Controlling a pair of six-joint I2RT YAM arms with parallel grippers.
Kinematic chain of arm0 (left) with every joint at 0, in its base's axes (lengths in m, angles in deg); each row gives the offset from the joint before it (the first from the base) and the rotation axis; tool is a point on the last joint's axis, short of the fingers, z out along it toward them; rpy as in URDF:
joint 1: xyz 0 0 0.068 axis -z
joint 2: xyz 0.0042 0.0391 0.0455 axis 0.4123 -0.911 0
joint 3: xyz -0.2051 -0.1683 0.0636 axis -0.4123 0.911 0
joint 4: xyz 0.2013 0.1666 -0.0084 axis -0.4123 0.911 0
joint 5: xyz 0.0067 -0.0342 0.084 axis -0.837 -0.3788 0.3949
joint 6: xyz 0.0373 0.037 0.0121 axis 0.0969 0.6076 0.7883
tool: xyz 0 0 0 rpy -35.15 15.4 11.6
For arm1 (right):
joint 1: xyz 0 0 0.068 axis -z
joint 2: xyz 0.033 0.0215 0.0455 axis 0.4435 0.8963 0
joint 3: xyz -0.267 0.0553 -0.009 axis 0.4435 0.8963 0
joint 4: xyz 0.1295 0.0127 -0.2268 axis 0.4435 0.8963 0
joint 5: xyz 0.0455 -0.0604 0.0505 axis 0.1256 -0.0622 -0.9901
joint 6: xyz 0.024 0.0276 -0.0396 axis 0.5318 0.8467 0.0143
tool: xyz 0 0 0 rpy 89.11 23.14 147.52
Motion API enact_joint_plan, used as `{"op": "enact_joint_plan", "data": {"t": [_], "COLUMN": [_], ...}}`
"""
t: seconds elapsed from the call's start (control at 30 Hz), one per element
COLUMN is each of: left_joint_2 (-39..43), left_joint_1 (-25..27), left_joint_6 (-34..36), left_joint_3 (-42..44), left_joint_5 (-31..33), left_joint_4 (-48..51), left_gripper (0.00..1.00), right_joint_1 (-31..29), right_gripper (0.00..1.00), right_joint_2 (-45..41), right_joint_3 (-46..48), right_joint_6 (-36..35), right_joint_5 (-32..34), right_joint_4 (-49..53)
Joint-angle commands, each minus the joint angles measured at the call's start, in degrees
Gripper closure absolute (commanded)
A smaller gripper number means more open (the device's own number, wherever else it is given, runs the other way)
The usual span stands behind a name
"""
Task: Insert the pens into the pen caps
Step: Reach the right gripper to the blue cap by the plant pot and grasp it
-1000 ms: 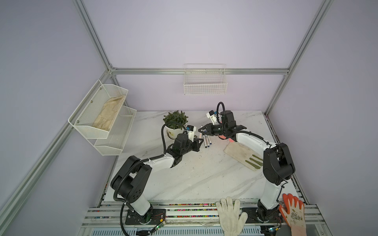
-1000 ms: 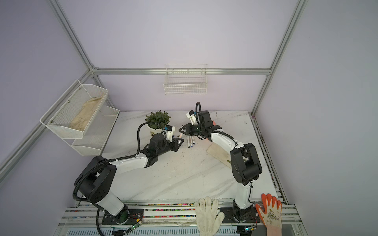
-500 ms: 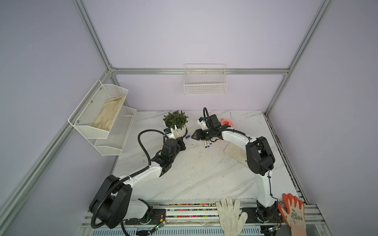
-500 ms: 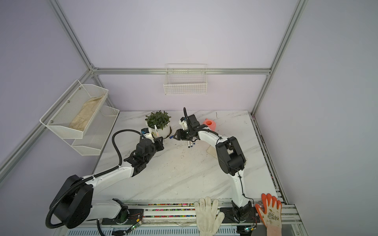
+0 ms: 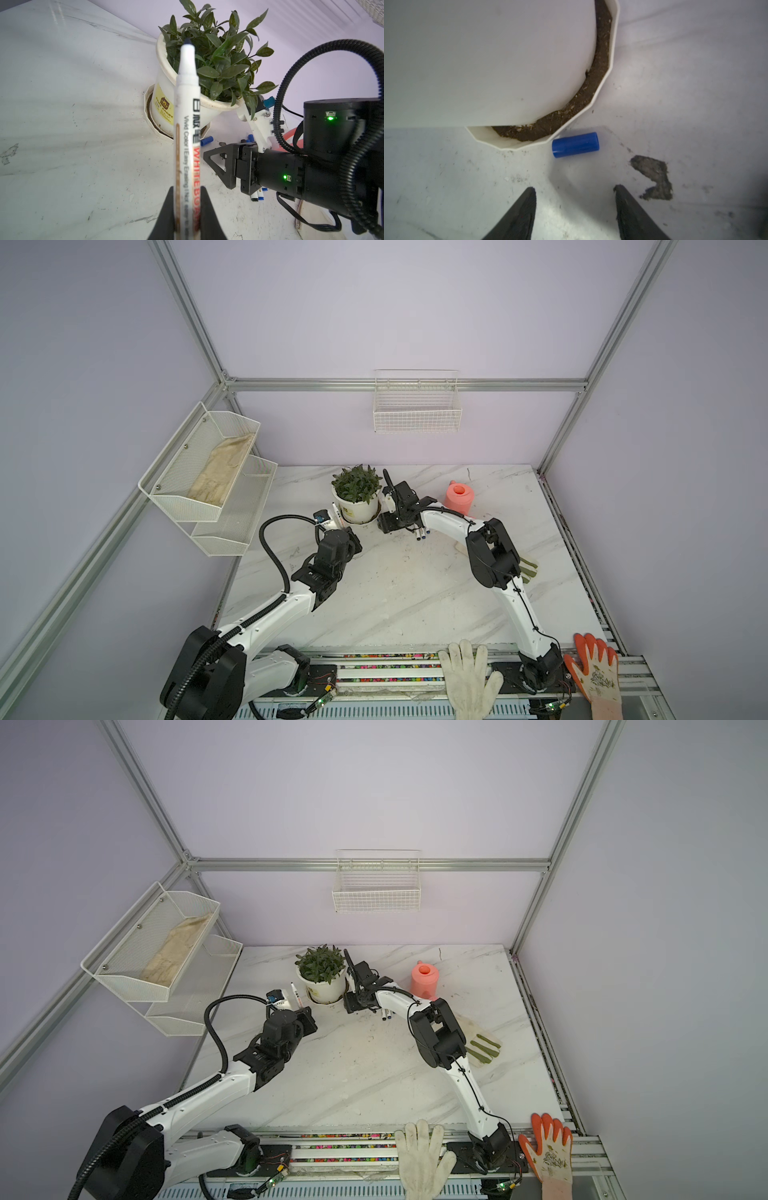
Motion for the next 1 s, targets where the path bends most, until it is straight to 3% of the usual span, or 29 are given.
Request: {"op": "enact_joint_plan", "data": {"t": [0.0, 0.57, 0.77, 0.97], "left_joint_2": [1.54, 0.74, -0.11, -1.65], "left_joint_1": [-0.59, -0.90, -0.91, -0.90], "left_joint_6": [1.02, 0.41, 0.49, 1.17], "left_joint_3": [0.63, 0.04, -0.59, -1.99], "left_joint_5": [0.26, -0.96, -1.95, -4.09], "left_joint_4": [1.14, 2.17, 2.50, 3.49], "left_gripper": [1.00, 1.00, 1.00, 1.00], "right_joint_1": [-0.80, -2.47, -2.65, -2.65], "right_gripper": [0.37, 0.49, 0.61, 0.73], "right_joint_2": [3.72, 8.17, 7.00, 0.06], "right_joint_3": [-0.08, -1.15, 0.71, 7.29], "right_joint_6": [-2.76, -4.91, -4.99, -4.80], "right_joint_5": [6.92, 5.94, 5.35, 3.46], "right_joint_4": [1.19, -2.89, -4.07, -8.05]}}
